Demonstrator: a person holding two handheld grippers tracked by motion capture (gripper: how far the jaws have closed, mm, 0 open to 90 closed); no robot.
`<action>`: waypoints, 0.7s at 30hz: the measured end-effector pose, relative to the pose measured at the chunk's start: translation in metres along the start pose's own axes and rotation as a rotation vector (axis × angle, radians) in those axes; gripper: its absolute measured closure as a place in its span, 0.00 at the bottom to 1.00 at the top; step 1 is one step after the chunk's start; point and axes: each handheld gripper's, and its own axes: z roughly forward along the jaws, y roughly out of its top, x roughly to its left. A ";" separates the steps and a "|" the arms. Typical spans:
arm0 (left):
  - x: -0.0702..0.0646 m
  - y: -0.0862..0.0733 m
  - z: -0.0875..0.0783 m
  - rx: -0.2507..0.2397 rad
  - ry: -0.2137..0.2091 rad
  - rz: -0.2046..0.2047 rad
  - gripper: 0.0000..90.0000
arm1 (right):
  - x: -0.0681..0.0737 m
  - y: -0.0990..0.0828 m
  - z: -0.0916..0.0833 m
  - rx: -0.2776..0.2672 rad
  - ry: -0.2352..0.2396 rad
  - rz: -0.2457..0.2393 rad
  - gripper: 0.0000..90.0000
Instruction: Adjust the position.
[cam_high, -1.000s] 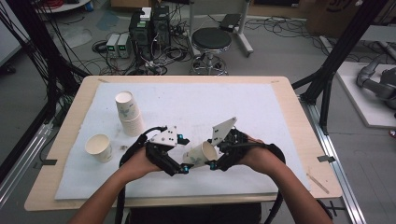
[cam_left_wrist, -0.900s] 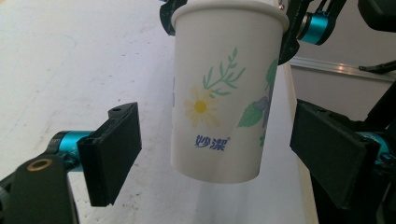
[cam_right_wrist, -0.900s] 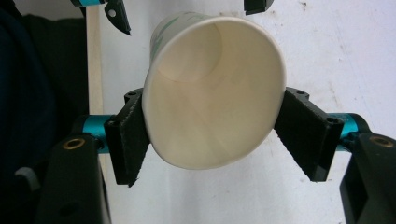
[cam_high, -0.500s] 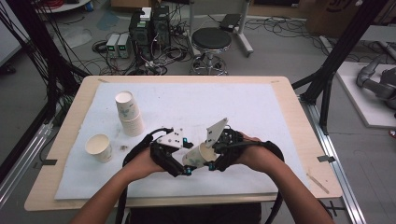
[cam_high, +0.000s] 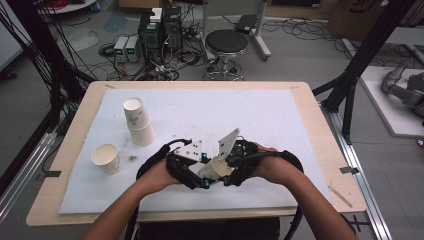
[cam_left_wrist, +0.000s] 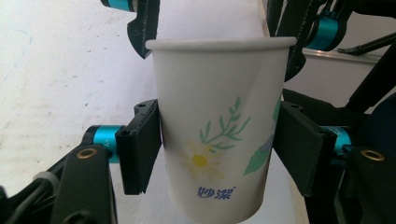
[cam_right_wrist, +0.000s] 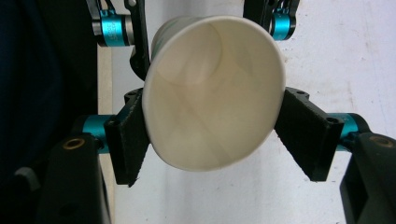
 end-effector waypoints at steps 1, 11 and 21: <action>0.000 0.000 0.001 -0.006 -0.004 -0.008 0.39 | 0.000 0.000 0.000 0.002 0.001 0.000 0.33; 0.004 -0.008 -0.001 -0.086 0.032 -0.062 0.36 | -0.008 -0.013 -0.016 -0.171 -0.011 0.134 0.24; 0.011 -0.033 -0.001 -0.169 0.137 -0.167 0.35 | -0.011 -0.073 -0.033 -0.460 -0.118 0.380 0.24</action>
